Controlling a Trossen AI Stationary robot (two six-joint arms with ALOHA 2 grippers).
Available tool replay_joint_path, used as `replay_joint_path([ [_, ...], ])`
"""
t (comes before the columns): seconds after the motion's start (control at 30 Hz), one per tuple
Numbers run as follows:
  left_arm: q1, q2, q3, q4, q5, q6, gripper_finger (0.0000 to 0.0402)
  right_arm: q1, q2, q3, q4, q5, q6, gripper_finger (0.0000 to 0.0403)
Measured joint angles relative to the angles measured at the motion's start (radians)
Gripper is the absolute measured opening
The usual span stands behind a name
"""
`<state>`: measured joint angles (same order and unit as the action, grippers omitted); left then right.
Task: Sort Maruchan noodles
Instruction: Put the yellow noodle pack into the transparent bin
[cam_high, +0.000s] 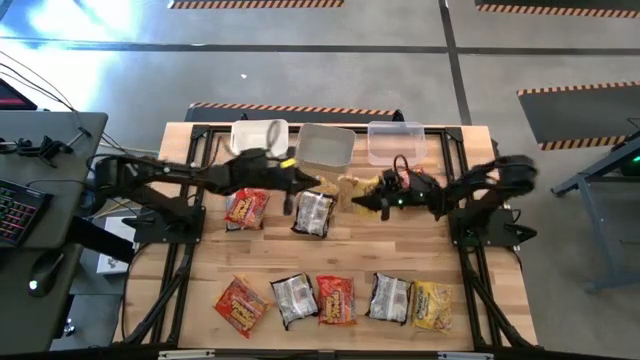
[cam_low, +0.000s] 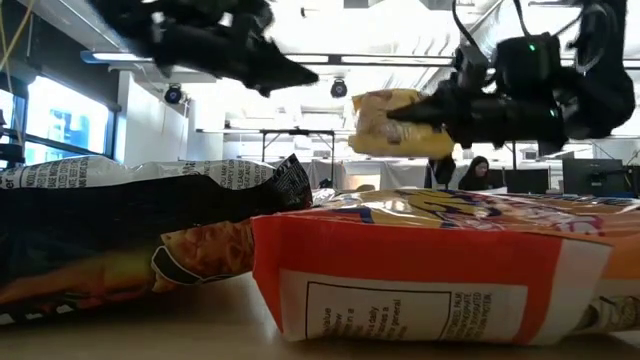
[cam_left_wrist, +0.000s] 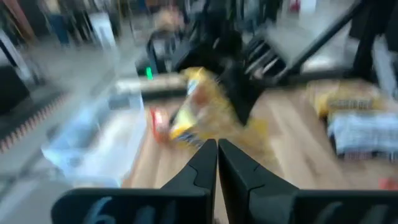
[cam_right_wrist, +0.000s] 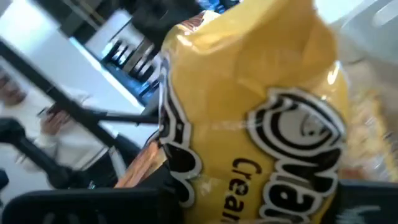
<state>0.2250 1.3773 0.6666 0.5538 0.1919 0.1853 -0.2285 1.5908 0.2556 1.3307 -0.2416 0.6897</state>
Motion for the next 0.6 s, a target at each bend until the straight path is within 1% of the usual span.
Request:
replay_joint_path([
  [0.07, -0.001, -0.066, -0.089, 0.074, 0.001, -0.017, 0.0007, -0.030, -0.124, 0.034, -0.196, -0.003, 0.009, 0.0084],
  [0.13, -0.001, -0.105, -0.152, 0.156, -0.001, -0.027, 0.0007, -0.061, -0.248, 0.094, -0.456, -0.003, -0.008, 0.0084],
  [0.23, -0.001, -0.156, -0.223, 0.197, 0.002, -0.036, 0.0007, -0.100, -0.403, 0.263, -0.974, 0.019, -0.090, 0.0085],
  [0.3, -0.001, -0.177, -0.249, 0.203, 0.005, -0.042, 0.0007, -0.125, -0.451, 0.425, -1.337, 0.070, -0.161, 0.0088],
  [0.37, -0.001, -0.189, -0.267, 0.201, 0.005, -0.051, 0.0007, -0.161, -0.464, 0.602, -1.700, 0.136, -0.207, 0.0091],
  [0.4, -0.001, -0.191, -0.272, 0.205, 0.005, -0.053, 0.0007, -0.186, -0.449, 0.697, -1.863, 0.171, -0.219, 0.0092],
  [0.47, -0.003, -0.196, -0.279, 0.194, 0.005, -0.055, 0.0007, -0.248, -0.404, 0.861, -2.132, 0.222, -0.226, 0.0092],
  [0.53, -0.004, -0.195, -0.278, 0.194, 0.006, -0.061, 0.0007, -0.324, -0.345, 1.001, -2.335, 0.230, -0.233, 0.0087],
  [0.6, -0.004, -0.195, -0.278, 0.199, 0.006, -0.063, 0.0007, -0.405, -0.272, 1.107, -2.469, 0.229, -0.268, 0.0085],
])
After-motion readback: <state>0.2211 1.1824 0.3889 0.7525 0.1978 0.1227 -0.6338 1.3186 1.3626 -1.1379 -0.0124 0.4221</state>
